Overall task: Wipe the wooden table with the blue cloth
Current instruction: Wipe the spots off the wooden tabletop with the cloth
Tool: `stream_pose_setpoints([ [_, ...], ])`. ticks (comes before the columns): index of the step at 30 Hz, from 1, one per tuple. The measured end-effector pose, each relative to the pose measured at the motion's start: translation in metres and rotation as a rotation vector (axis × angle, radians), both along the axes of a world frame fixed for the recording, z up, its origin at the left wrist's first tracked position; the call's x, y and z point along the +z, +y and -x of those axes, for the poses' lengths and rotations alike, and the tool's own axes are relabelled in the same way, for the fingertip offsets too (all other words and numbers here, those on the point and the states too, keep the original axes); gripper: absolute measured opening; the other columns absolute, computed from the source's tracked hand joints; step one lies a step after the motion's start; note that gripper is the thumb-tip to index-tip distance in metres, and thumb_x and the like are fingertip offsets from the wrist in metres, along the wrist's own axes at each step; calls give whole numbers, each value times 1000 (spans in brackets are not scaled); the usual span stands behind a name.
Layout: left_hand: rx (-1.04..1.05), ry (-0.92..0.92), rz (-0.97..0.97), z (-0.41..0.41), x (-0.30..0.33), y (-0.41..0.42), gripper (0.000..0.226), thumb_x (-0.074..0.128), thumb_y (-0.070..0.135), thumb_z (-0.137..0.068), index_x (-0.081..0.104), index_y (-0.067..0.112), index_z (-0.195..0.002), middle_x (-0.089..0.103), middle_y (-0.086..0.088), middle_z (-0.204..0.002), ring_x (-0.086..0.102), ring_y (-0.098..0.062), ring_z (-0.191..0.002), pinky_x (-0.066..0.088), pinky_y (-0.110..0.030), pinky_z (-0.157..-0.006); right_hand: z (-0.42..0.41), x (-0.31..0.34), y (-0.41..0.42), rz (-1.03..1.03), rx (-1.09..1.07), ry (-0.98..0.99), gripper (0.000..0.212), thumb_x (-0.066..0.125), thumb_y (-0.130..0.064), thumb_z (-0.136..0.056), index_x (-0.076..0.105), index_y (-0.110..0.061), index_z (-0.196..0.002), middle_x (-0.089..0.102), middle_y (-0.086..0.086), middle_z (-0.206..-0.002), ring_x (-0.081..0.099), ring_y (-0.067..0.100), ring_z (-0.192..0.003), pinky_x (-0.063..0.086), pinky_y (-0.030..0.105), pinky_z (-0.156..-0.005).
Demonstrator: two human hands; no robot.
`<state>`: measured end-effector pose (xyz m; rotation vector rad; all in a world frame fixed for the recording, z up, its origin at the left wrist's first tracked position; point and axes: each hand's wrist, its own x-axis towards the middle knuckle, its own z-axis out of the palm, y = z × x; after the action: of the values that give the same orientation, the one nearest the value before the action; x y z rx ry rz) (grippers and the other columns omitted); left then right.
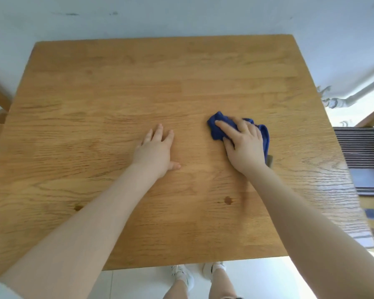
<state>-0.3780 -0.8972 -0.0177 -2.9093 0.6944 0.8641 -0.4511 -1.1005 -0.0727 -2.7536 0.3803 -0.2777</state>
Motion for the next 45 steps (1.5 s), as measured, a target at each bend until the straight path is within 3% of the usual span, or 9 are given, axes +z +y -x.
stream_pose_setpoints([
  [5, 87, 86, 7, 0, 8, -8, 93, 61, 43, -86, -6, 26, -150, -20, 0, -156, -11, -25, -145, 5, -42, -116, 15, 1, -20, -4, 167, -11, 39, 40, -31, -87, 56, -31, -123, 56, 13, -127, 54, 38, -107, 38, 54, -96],
  [11, 241, 172, 76, 16, 8, -21, 91, 55, 48, -88, -7, 20, -150, -24, 3, -155, -23, -22, -142, 0, -41, -116, -58, -4, -53, 18, -120, -19, 39, 47, -22, -92, 50, -32, -130, 46, 10, -137, 41, 36, -120, 23, 46, -107],
  [15, 202, 105, 102, 26, 14, -53, 90, 52, 50, -88, -4, 17, -150, -22, 1, -156, -22, -23, -142, -2, -42, -116, -18, 0, -52, 10, -4, -31, 39, 46, -22, -88, 55, -28, -125, 53, 15, -128, 48, 39, -111, 31, 49, -100],
  [20, 140, 72, 197, 38, 17, -112, 90, 52, 52, -88, -2, 16, -150, -18, -1, -157, -21, -24, -143, -1, -43, -116, 43, 3, -69, -42, 246, -28, 39, 40, -27, -87, 57, -28, -121, 56, 12, -128, 52, 36, -113, 38, 55, -97],
  [26, 48, 13, 220, 53, 5, -153, 91, 48, 57, -87, -3, 16, -150, -20, -2, -156, -20, -24, -143, -5, -40, -116, -21, -1, -145, 16, 69, -22, 42, 40, -26, -86, 55, -29, -125, 54, 9, -129, 49, 38, -111, 35, 49, -99],
  [32, -6, -73, 70, 73, -6, -173, 125, 44, 88, -59, -2, 16, -150, -12, -8, -158, -21, -25, -142, -11, -42, -115, 28, -1, -151, -27, 124, -27, 41, 41, -27, -86, 56, -29, -124, 54, 9, -129, 49, 35, -113, 35, 49, -98],
  [36, 4, -94, 29, 74, -5, -181, 133, 59, 80, -56, -8, 11, -149, -15, -12, -156, -17, -24, -144, -12, -39, -114, 73, -1, -167, -56, 194, -28, 38, 41, -27, -88, 59, -24, -121, 55, 10, -129, 50, 35, -112, 37, 51, -97],
  [42, 46, -42, 44, 75, -9, -183, 135, 63, 76, -56, -13, 13, -148, -21, -10, -155, -13, -25, -144, -7, -36, -115, 16, 4, -216, -32, 39, -9, 43, 37, -28, -87, 56, -26, -125, 52, 9, -131, 44, 37, -115, 36, 48, -97],
  [45, 55, -35, 61, 76, -9, -181, 135, 65, 74, -56, -13, 15, -148, -22, -8, -155, -13, -24, -144, -6, -35, -115, 31, 2, -209, 13, 61, -4, 44, 34, -29, -87, 56, -25, -125, 50, 13, -134, 45, 39, -117, 37, 50, -96],
])
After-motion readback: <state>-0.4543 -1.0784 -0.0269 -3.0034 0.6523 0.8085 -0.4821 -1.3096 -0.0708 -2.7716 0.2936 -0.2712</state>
